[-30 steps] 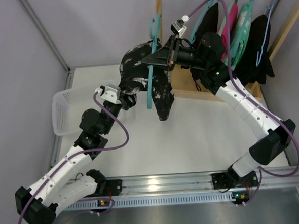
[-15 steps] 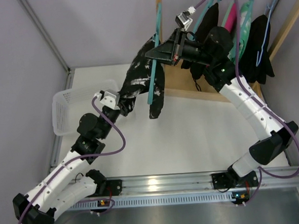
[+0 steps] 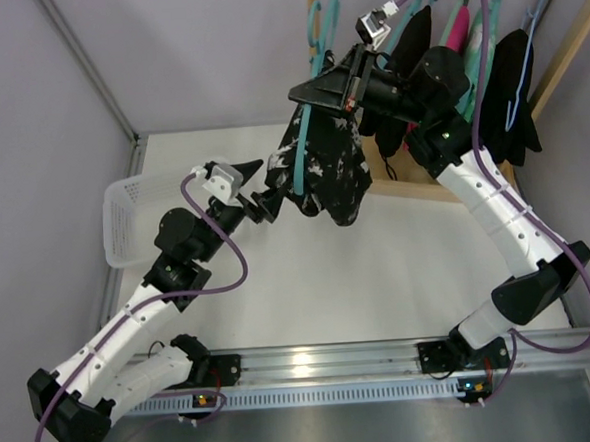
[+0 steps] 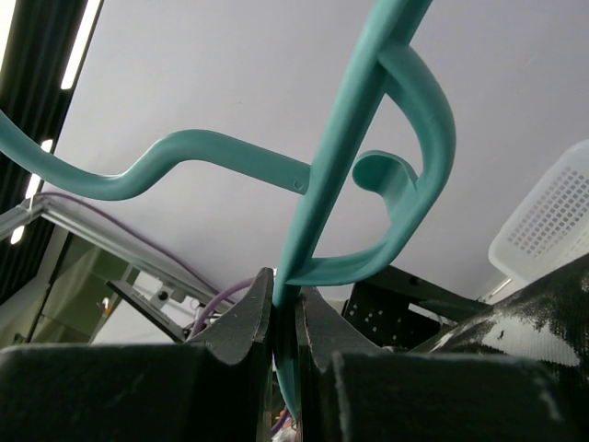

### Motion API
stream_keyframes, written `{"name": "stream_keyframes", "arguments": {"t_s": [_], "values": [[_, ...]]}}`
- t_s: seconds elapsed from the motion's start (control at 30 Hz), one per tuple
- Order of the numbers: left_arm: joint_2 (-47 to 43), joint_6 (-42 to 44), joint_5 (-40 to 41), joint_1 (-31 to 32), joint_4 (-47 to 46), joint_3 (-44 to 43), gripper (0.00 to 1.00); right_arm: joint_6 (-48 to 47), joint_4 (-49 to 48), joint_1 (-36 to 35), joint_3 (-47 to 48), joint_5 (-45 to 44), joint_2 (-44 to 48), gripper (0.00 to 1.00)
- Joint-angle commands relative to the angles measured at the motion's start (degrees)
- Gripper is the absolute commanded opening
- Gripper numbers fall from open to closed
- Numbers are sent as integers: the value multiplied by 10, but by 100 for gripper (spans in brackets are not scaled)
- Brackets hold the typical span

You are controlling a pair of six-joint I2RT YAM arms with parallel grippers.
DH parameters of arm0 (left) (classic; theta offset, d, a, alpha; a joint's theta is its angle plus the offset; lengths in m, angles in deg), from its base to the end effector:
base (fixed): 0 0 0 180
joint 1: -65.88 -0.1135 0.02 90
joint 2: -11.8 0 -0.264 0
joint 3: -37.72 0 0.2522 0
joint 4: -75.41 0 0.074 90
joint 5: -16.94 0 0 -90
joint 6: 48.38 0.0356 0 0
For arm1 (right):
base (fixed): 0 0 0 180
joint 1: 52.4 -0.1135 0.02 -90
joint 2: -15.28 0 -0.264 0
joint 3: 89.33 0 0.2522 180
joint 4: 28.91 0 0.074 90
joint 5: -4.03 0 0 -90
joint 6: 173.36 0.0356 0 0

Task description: Remove the trousers from the hanger

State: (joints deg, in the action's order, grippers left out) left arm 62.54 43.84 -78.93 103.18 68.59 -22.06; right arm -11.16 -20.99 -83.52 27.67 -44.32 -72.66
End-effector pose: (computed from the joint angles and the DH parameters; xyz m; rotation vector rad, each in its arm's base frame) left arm 0.1627 -0.1285 0.3874 0.5287 1.2077 -0.5890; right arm 0.2658 0.1881 0.5361 -0.2343 1.5707 1.9165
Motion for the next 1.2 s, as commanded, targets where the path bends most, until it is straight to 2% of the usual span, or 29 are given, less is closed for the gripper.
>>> {"name": "stream_keyframes", "arguments": {"t_s": [0.0,0.07,0.2,0.27,0.4,0.47,0.6,0.9,0.93,0.97,1.07,1.1,1.17], "values": [[7,-41,-39,1,-35,-39,79,-7,-80,-5,34,-13,19,0],[6,-49,-55,1,-37,-37,89,-7,-80,-5,34,-15,18,0],[-1,-51,-54,2,-39,-31,95,-3,-81,-4,33,-17,18,0],[0,-44,-22,2,-46,-31,98,0,-81,-6,33,-17,19,0],[21,-6,65,2,-51,-43,95,1,-83,-12,35,-14,18,0],[27,6,82,2,-69,-44,92,1,-84,-14,35,-11,17,0],[38,18,37,2,-96,-43,89,1,-83,-19,29,-9,18,0],[70,25,-1,2,-141,-43,91,7,-87,-28,27,-10,18,0],[74,27,5,2,-141,-45,91,10,-88,-29,26,-9,19,0],[81,29,19,2,-141,-48,84,11,-89,-31,22,-9,21,0],[88,42,24,2,-147,-55,72,12,-90,-33,12,-6,27,0],[88,47,25,2,-148,-57,63,13,-91,-33,8,-5,29,0],[90,53,31,2,-148,-61,52,13,-92,-34,-6,-5,33,0]]}}
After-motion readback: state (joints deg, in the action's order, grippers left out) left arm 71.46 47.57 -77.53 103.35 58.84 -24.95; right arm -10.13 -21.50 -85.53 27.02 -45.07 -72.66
